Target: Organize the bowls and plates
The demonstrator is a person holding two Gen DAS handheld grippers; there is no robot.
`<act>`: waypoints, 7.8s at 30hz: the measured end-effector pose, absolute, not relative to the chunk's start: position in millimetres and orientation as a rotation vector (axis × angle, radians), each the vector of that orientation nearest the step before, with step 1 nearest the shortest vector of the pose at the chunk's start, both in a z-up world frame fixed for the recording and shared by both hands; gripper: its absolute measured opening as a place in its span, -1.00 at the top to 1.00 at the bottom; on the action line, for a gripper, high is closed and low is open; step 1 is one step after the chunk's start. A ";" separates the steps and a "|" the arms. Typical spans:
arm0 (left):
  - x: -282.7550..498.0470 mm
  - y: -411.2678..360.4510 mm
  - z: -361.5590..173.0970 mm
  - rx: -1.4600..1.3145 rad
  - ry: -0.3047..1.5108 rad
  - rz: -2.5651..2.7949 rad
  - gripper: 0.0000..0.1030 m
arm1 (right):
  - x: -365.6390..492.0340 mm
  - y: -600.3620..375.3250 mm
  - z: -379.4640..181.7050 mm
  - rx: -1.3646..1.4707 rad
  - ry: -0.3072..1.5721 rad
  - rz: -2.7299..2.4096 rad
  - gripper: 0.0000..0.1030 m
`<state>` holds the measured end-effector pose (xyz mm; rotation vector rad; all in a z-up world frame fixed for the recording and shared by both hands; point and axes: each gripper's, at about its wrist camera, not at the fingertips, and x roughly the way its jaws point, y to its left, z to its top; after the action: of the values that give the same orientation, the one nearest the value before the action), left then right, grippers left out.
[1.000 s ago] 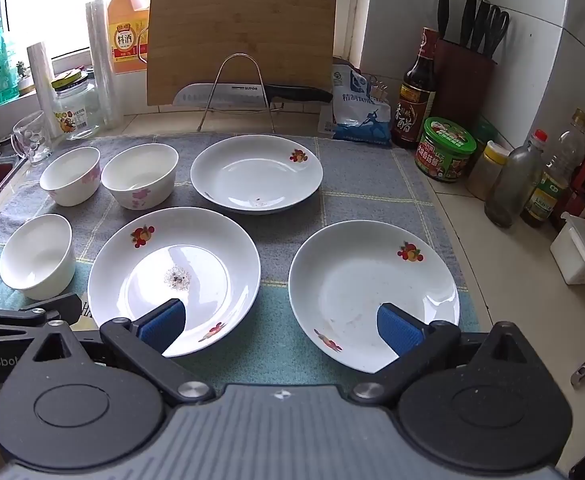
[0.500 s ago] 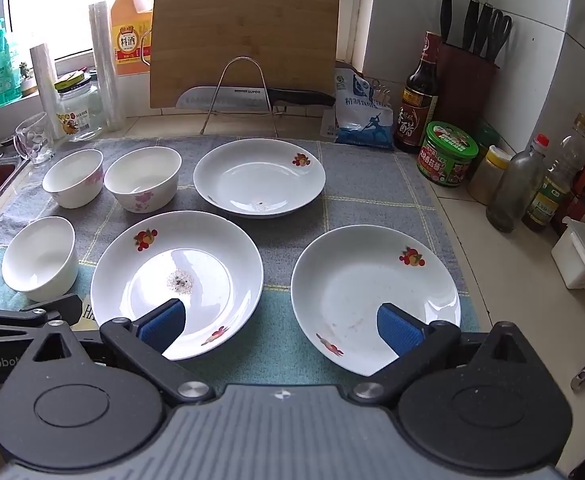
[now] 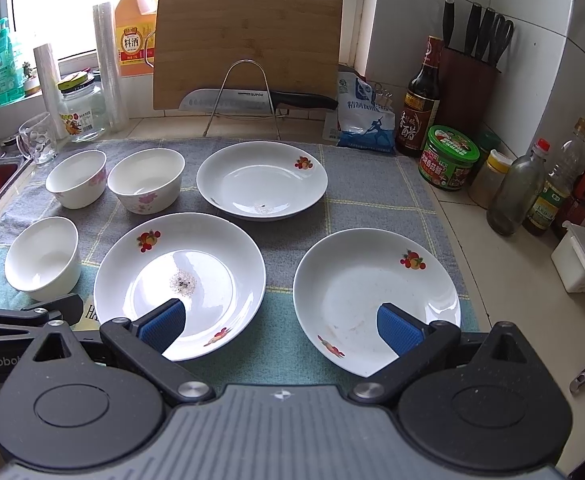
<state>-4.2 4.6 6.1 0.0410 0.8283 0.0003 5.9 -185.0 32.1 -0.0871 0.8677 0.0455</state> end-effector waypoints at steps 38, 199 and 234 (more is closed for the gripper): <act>-4.1 6.9 9.4 0.032 0.828 -0.004 -0.98 | 2.3 -185.1 36.6 -0.094 0.854 0.044 -1.00; 237.3 -255.2 -69.7 0.555 1.146 -1.035 -0.15 | 41.7 -329.9 -86.0 -0.126 0.789 0.209 -1.00; 298.1 -296.2 -102.5 0.564 1.125 -1.001 -0.15 | 126.1 -379.5 -106.5 -0.121 0.822 0.245 -1.00</act>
<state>298.1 -296.2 -102.5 0.5643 1.1253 -1.0012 126.1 -379.5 -106.5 -0.1207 0.8216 0.2446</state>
